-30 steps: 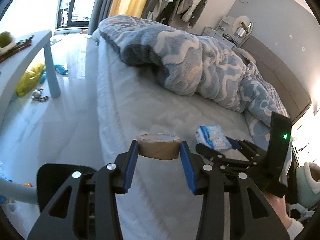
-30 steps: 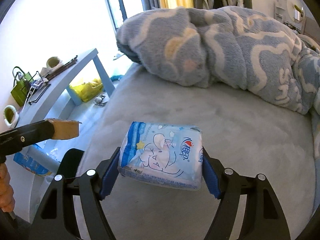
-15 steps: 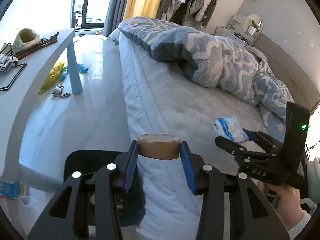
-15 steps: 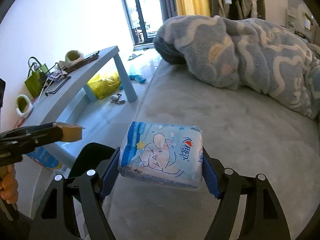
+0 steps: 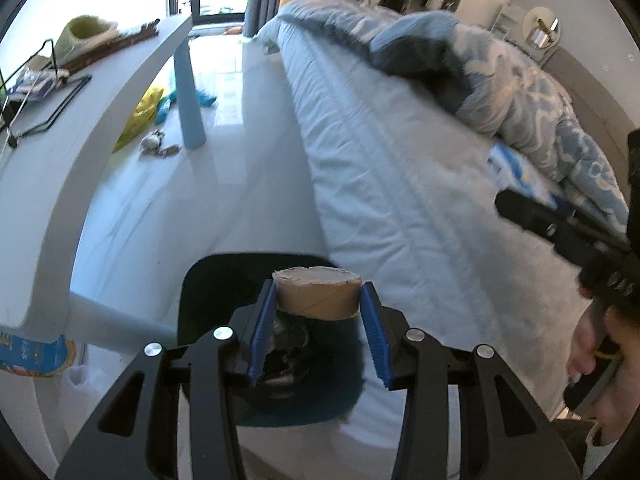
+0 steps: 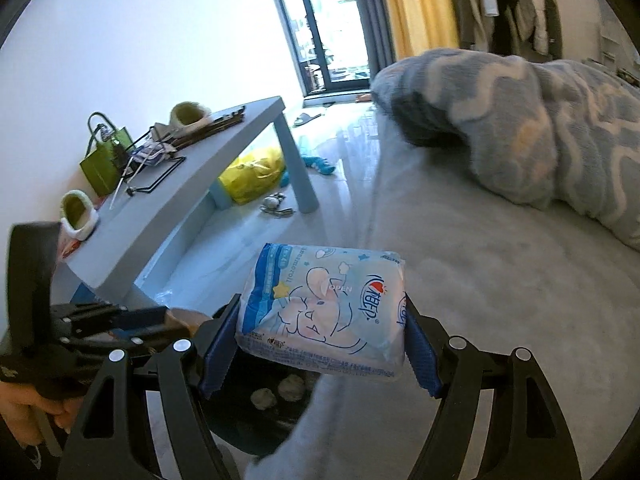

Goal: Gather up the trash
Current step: 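Carry the tape roll and tissue packet over the teal bin, then open both tools to drop the tape roll and tissue packet into the bin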

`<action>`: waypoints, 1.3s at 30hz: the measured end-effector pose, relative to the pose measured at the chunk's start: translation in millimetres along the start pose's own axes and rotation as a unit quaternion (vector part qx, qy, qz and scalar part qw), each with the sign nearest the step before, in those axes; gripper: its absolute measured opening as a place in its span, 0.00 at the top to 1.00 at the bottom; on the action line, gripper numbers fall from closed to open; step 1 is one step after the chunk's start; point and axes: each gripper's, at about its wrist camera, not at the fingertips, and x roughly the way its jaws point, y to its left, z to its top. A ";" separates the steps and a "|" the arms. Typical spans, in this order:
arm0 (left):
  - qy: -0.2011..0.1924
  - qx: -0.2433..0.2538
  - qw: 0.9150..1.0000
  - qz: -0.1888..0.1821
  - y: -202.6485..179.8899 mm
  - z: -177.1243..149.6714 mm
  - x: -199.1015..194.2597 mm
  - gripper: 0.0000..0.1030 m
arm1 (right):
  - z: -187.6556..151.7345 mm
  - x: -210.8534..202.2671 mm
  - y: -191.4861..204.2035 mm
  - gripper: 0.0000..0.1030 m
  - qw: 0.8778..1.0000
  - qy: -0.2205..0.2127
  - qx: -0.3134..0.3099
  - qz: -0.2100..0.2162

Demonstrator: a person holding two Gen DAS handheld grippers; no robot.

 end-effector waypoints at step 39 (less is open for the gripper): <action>-0.051 -0.041 0.998 -0.015 78.6 -9.9 -52.3 0.50 | -34.3 128.2 97.1 0.27 0.986 0.148 -0.075 0.014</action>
